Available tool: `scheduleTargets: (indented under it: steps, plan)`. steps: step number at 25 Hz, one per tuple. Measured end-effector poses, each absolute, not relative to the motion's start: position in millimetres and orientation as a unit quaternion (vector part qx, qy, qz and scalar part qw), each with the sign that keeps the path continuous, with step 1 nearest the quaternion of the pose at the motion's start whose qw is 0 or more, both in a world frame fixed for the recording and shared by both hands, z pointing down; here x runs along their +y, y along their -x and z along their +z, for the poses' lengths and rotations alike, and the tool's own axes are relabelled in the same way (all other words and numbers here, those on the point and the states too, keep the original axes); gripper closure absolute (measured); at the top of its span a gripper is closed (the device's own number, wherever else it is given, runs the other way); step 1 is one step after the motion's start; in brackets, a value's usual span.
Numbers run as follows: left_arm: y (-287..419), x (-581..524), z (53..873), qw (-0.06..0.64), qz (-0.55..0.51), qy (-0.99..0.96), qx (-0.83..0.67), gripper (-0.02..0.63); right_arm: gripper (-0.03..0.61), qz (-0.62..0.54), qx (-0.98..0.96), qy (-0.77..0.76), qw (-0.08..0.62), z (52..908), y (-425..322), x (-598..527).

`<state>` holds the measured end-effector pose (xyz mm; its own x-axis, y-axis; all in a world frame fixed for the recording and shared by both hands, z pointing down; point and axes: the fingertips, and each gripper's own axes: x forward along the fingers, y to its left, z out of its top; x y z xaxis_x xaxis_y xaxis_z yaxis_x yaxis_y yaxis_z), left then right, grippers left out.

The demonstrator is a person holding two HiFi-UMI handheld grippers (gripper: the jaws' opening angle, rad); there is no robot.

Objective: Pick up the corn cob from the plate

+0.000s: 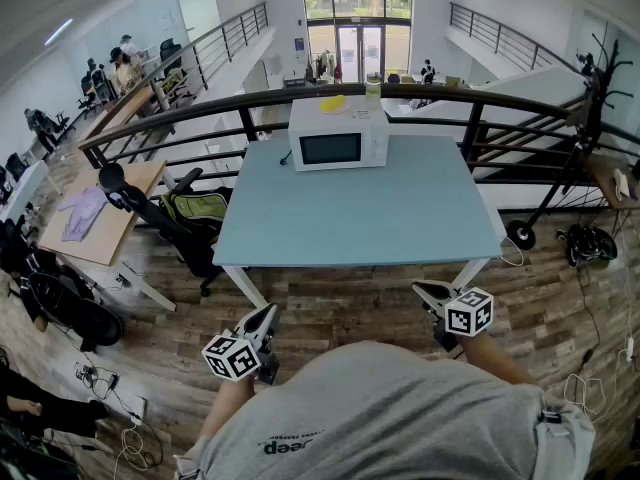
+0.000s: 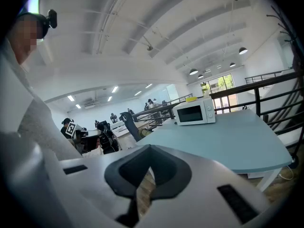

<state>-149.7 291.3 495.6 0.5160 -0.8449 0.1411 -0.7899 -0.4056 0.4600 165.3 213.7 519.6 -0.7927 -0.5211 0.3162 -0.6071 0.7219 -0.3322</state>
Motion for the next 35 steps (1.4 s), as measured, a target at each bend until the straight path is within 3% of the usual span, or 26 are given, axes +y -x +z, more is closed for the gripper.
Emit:
scheduleTargets:
  steps: [19,35]
  plan:
    - [133,268,504,0.256,-0.058,-0.838,-0.479,0.604,0.565,0.232,-0.919,-0.302,0.100,523,-169,195]
    - [32,258,503,0.250,-0.053,-0.836,-0.486,0.604,0.564,0.215,-0.932,-0.276,0.091,516,-261,189]
